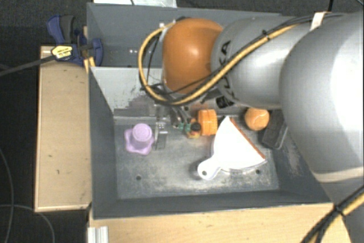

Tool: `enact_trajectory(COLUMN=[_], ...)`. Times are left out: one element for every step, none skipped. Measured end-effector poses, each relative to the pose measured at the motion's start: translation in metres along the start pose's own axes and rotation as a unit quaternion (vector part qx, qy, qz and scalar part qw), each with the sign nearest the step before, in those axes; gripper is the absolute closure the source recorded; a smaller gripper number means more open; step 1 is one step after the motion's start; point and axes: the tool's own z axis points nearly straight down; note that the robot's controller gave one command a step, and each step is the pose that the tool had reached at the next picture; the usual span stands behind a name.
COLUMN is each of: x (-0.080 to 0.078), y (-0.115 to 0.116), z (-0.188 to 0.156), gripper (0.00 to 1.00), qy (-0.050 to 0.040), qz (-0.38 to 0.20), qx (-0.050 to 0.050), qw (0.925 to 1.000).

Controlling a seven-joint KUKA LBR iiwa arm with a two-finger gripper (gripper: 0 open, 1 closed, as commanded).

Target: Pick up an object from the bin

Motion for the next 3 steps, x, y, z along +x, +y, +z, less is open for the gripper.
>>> enact_trajectory(x=[-0.002, 0.003, 0.005], y=[-0.001, 0.023, 0.028], z=[-0.005, 0.053, 0.069], gripper=[0.00, 0.00, 0.00], qy=[-0.0040, -0.0052, -0.0040], qz=[0.002, 0.053, 0.078], qx=[-0.001, -0.001, -0.001], qw=[1.0000, 0.9986, 0.9970])
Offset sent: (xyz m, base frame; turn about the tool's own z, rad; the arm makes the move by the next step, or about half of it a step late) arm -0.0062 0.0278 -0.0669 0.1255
